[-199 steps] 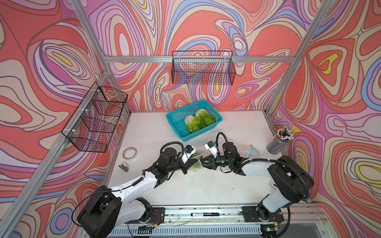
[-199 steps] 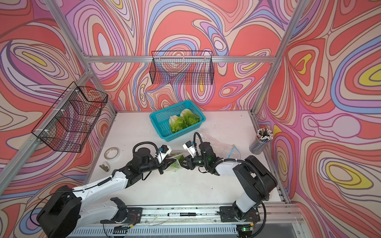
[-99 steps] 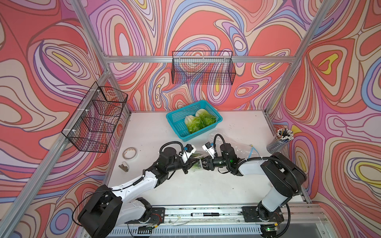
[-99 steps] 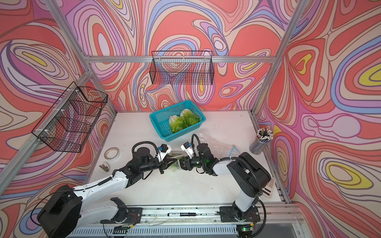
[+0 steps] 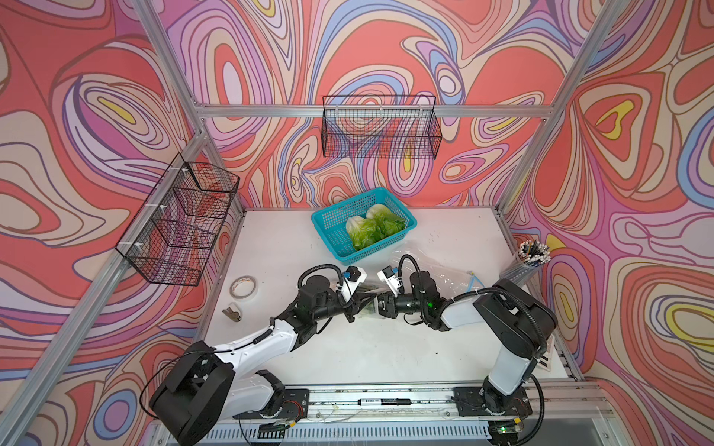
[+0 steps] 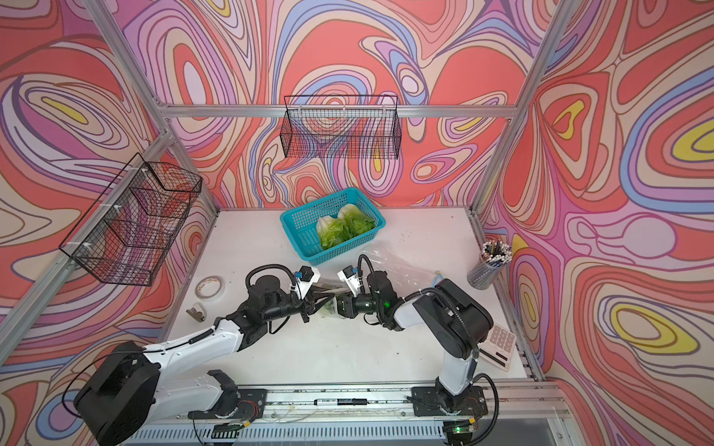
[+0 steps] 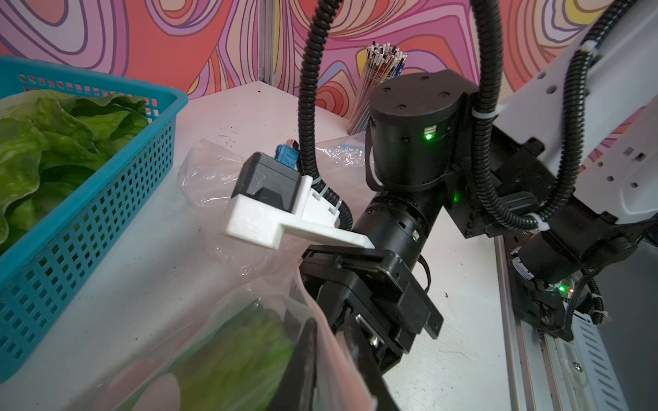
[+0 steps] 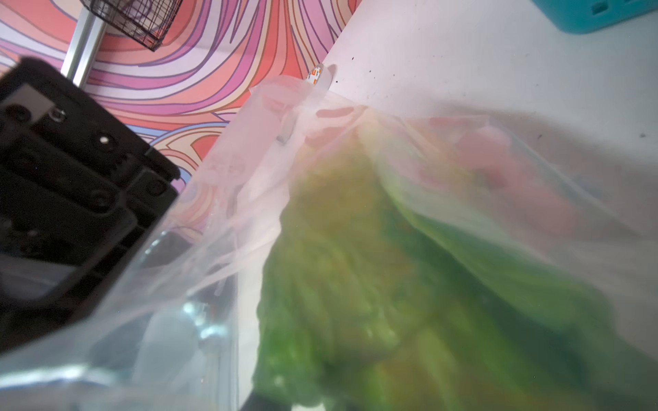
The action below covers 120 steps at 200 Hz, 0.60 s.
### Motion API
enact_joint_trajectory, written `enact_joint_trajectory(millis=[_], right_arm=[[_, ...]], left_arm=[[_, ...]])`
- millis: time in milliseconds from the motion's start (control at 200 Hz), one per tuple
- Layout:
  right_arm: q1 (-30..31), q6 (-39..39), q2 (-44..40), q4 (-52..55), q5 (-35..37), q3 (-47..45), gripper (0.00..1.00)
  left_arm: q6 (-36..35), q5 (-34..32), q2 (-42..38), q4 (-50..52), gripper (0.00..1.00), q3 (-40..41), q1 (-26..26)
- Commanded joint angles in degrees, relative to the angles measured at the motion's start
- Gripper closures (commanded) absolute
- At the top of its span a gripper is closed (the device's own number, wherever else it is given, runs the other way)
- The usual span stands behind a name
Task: Open the zip-top bag and take out the chinese cabbages
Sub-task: Pick up the Chinese cabbage from the zipper food storage bag.
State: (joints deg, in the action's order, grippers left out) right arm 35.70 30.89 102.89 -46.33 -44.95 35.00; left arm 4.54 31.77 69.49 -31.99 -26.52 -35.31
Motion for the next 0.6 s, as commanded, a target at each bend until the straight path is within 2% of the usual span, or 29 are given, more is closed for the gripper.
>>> enact_joint_trajectory(millis=[0,80,175,300,416,596], right_arm=[[0.3,-1.1,-0.1,-1.0,3.1,-0.1,0.85],[0.3,-2.2,-0.3,0.7,3.5,0.6,0.90],[0.3,-3.1,-0.5,2.4,3.5,0.9,0.90],[0.3,-4.8,-3.0,6.0,4.2,0.9,0.82],[0.3,-7.8,-6.8,12.0,6.1,1.1,0.66],[0.2,-9.6,-10.1,15.4,7.5,0.6,0.59]], left_arm=[[0.3,0.0,-2.6,-2.1,0.81,1.2,-0.2],[0.1,-0.5,-3.8,-1.2,0.80,1.6,-0.1],[0.0,-1.3,-5.2,-0.1,0.79,1.9,0.2],[-0.5,-1.8,-6.5,1.2,0.79,2.3,0.7],[-1.0,-2.0,-7.0,2.6,0.79,2.3,1.0],[-1.2,-1.6,-6.8,2.8,0.79,2.1,1.6]])
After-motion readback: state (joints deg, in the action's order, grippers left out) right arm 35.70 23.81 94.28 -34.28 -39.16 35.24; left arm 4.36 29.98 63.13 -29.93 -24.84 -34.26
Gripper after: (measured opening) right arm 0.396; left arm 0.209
